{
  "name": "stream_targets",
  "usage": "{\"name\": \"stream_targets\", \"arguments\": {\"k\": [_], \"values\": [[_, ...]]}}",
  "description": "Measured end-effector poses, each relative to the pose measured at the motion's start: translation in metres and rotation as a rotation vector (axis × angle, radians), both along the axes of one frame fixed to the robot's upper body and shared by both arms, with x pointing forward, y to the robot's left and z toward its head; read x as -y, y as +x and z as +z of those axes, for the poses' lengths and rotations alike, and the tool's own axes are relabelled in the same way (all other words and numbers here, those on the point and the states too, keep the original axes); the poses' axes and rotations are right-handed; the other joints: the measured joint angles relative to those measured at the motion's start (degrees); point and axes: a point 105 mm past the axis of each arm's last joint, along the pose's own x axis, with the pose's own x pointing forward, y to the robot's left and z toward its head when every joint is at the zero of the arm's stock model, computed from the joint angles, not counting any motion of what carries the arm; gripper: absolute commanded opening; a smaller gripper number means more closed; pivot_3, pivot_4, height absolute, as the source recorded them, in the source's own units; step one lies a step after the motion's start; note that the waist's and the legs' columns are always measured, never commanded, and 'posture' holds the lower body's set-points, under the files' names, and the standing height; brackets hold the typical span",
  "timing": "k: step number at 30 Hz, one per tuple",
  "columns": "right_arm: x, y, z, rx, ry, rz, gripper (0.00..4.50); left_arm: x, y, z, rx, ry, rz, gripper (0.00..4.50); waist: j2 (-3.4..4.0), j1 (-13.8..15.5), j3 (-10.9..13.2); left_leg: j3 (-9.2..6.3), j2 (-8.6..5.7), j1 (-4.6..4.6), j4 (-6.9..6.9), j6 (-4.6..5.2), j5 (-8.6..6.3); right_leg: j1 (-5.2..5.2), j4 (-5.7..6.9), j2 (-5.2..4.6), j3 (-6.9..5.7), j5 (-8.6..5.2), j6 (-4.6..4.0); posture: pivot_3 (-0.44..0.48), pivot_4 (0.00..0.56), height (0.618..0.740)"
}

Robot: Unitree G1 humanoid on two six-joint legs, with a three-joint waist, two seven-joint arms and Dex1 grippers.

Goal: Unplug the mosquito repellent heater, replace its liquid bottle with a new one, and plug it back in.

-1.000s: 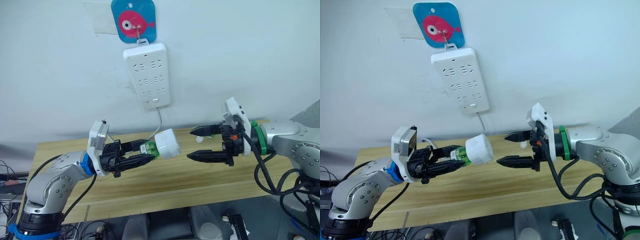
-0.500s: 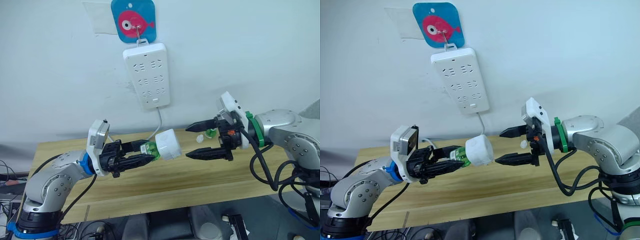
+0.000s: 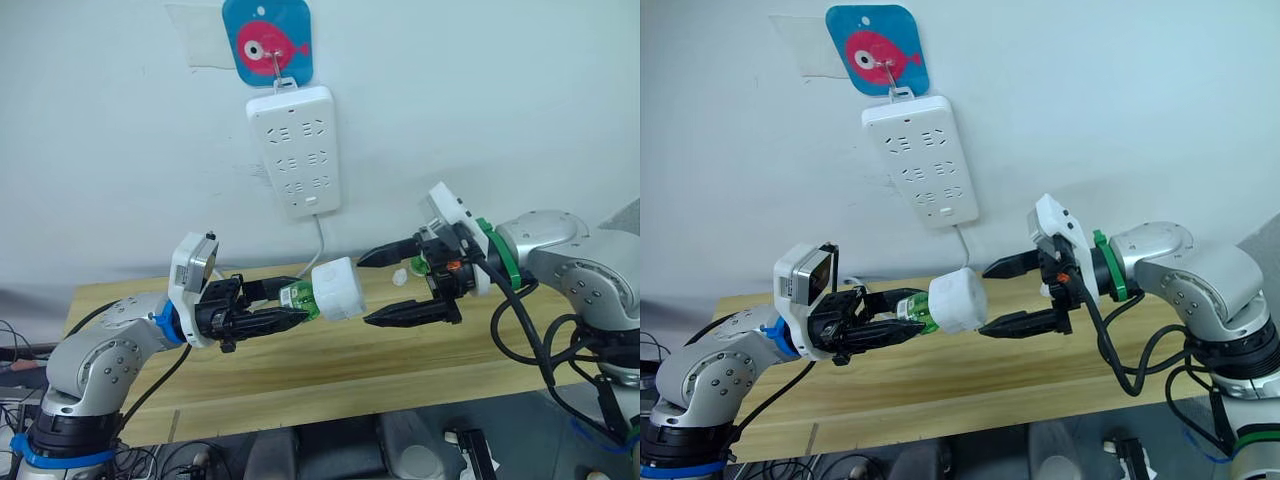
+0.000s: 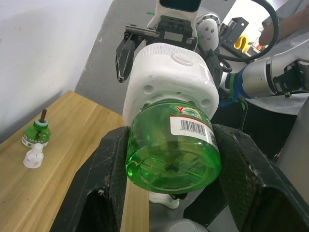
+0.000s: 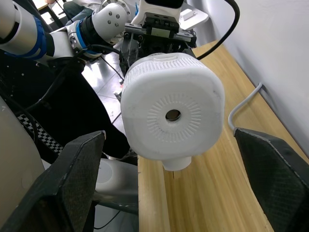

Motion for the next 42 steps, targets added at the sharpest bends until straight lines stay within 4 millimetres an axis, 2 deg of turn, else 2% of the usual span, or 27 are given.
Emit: {"name": "stream_targets", "arguments": {"k": [12,15,18,27,33,38,41,42], "values": [[0.013,0.005,0.004,-0.02,-0.016,-0.065,4.47,-0.002,0.001,-0.005,0.017,0.006,0.019,2.28,0.0,0.0,0.0,0.0,0.0,0.0,0.0,0.01,0.0,0.01,0.01,0.0,0.01,0.0,0.0,-0.236,0.228,0.74],[0.019,0.014,-0.003,-0.046,-0.016,-0.133,4.47,-0.002,0.0,-0.005,0.01,-0.002,0.017,2.28,0.0,0.0,0.0,0.0,0.0,0.0,0.0,0.01,-0.01,0.02,0.01,0.0,0.0,0.0,0.0,-0.234,0.228,0.74],[0.026,0.023,-0.015,-0.092,-0.022,-0.198,3.9,-0.002,0.0,-0.004,0.005,-0.012,0.017,2.28,0.0,0.0,0.0,0.02,0.0,0.0,0.0,0.01,-0.01,0.01,0.01,0.0,0.02,0.0,0.0,-0.233,0.229,0.74],[0.026,0.035,-0.03,-0.104,-0.028,-0.282,0.73,-0.002,-0.001,0.003,-0.045,-0.059,0.017,2.28,0.0,0.0,0.0,0.0,0.0,0.01,0.01,0.01,-0.01,0.02,0.03,0.0,0.02,0.0,0.0,-0.229,0.232,0.74],[0.01,0.04,-0.046,-0.117,-0.037,-0.282,0.73,0.002,0.0,0.011,-0.091,-0.108,0.019,2.28,0.0,0.0,0.0,0.0,0.0,0.02,0.01,0.0,0.0,0.02,0.02,0.0,0.02,0.0,0.0,-0.227,0.237,0.74],[0.003,0.042,-0.046,-0.106,-0.016,-0.284,0.73,0.004,0.0,0.014,-0.122,-0.132,0.016,2.28,0.0,0.0,0.0,0.0,0.0,0.04,0.01,0.0,0.0,0.02,0.03,0.0,0.02,0.0,0.0,-0.227,0.237,0.74],[-0.002,0.039,-0.044,-0.094,-0.007,-0.27,0.1,0.005,0.0,0.014,-0.14,-0.136,0.013,2.28,0.0,0.0,0.0,0.01,0.0,0.05,0.01,0.0,0.0,0.02,0.03,0.0,0.03,0.0,0.0,-0.236,0.238,0.74],[-0.003,0.037,-0.043,-0.088,-0.008,-0.264,0.02,0.005,0.0,0.014,-0.144,-0.138,0.012,2.28,0.0,0.0,0.0,0.01,0.0,0.05,0.01,0.0,0.0,0.03,0.03,0.0,0.03,0.0,0.0,-0.236,0.239,0.74]]}}
